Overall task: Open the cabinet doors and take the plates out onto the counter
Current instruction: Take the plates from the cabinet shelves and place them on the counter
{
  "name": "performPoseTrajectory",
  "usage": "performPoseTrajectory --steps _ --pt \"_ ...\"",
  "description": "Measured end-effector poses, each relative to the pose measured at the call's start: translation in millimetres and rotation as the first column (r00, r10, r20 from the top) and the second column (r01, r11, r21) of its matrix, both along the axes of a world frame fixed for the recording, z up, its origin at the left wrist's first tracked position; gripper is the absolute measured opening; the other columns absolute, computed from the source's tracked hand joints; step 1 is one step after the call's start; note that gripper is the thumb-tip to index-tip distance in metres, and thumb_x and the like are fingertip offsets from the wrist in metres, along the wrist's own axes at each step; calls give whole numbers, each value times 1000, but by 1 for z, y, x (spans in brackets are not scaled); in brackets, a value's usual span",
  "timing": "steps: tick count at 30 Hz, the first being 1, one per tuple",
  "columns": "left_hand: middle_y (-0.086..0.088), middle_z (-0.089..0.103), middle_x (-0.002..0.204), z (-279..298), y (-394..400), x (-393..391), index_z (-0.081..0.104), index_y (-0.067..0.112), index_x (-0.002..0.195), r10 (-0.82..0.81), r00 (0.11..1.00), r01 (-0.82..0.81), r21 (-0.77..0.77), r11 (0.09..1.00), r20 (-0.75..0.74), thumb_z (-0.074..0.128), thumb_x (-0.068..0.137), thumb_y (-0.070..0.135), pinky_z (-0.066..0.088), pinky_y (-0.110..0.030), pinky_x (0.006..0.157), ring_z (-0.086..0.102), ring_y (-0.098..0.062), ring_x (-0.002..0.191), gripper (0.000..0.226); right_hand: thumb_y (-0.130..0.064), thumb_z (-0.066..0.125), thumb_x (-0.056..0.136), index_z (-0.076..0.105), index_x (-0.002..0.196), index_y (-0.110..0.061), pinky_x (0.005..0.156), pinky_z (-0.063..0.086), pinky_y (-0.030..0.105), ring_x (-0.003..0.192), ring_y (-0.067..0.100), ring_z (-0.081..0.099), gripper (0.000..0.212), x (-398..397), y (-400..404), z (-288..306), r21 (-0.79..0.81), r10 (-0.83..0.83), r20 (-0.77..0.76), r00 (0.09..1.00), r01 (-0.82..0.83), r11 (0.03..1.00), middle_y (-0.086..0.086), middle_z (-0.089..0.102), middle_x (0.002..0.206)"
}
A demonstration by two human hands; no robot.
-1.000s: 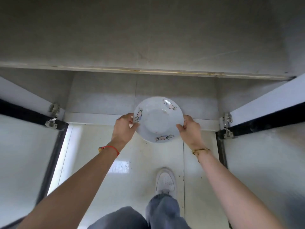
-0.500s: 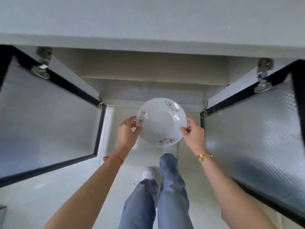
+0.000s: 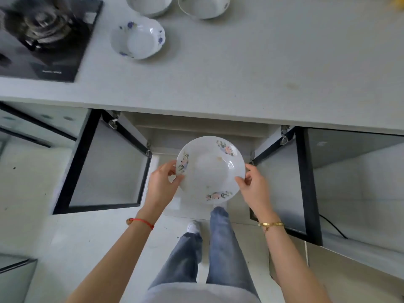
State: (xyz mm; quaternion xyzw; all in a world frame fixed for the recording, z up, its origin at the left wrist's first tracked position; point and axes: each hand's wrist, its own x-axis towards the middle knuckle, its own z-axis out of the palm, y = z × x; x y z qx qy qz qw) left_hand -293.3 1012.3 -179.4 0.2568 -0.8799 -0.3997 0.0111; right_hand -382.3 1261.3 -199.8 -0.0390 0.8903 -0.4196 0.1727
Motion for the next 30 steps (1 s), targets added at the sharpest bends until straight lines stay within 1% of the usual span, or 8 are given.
performPoseTrajectory --steps 9,12,14,17,20,22,28,30 --pt "11 69 95 72 14 -75 67 26 113 32 995 -32 3 999 -98 71 80 19 45 -11 75 63 -1 84 34 -17 67 87 56 123 -16 55 43 10 66 7 59 38 -95 10 79 20 66 -134 989 -64 998 0 63 75" --pt "13 69 92 84 12 -107 68 28 111 58 989 -58 5 998 -135 71 79 18 45 -9 76 63 0 84 34 -17 66 87 57 116 -17 54 45 11 66 10 60 31 -133 6 96 7 109 -184 977 -109 994 2 63 75" --pt "10 70 90 89 8 -128 69 25 109 66 985 -66 4 998 -162 72 78 16 48 -14 78 64 -3 82 33 -16 66 87 58 112 -16 54 45 14 66 11 60 26 -158 1 103 6 131 -210 969 -133 991 2 62 74" --pt "6 70 88 94 -3 -159 70 23 109 93 979 -95 -3 995 -180 73 77 16 50 -19 79 65 -7 81 33 -16 65 88 57 117 -14 56 47 14 67 7 59 30 -193 -12 111 21 165 -214 963 -165 986 -2 63 76" --pt "4 69 86 95 -19 -191 69 21 111 93 979 -98 -22 995 -181 73 78 16 50 -22 79 63 -10 80 34 -17 65 88 57 118 -13 60 52 27 69 15 62 31 -227 -31 114 38 191 -207 960 -187 982 4 65 78" --pt "4 69 86 93 -32 -211 69 21 112 86 981 -94 -34 995 -173 72 79 17 48 -21 77 61 -10 79 33 -17 65 87 58 117 -13 61 52 29 68 16 61 31 -250 -45 113 52 196 -206 959 -189 981 5 64 77" --pt "8 65 82 81 -80 -273 69 20 111 71 985 -79 -48 996 -156 72 81 18 40 -11 69 57 -6 74 30 -15 66 86 59 113 -12 57 46 22 64 15 57 28 -308 -94 101 72 189 -206 960 -178 981 4 61 74" --pt "5 67 83 77 -97 -291 70 19 110 53 990 -59 -43 997 -134 72 81 16 38 -8 67 56 -7 73 29 -15 66 85 59 111 -11 60 46 27 65 18 56 27 -324 -111 97 81 167 -189 968 -154 985 6 61 74"
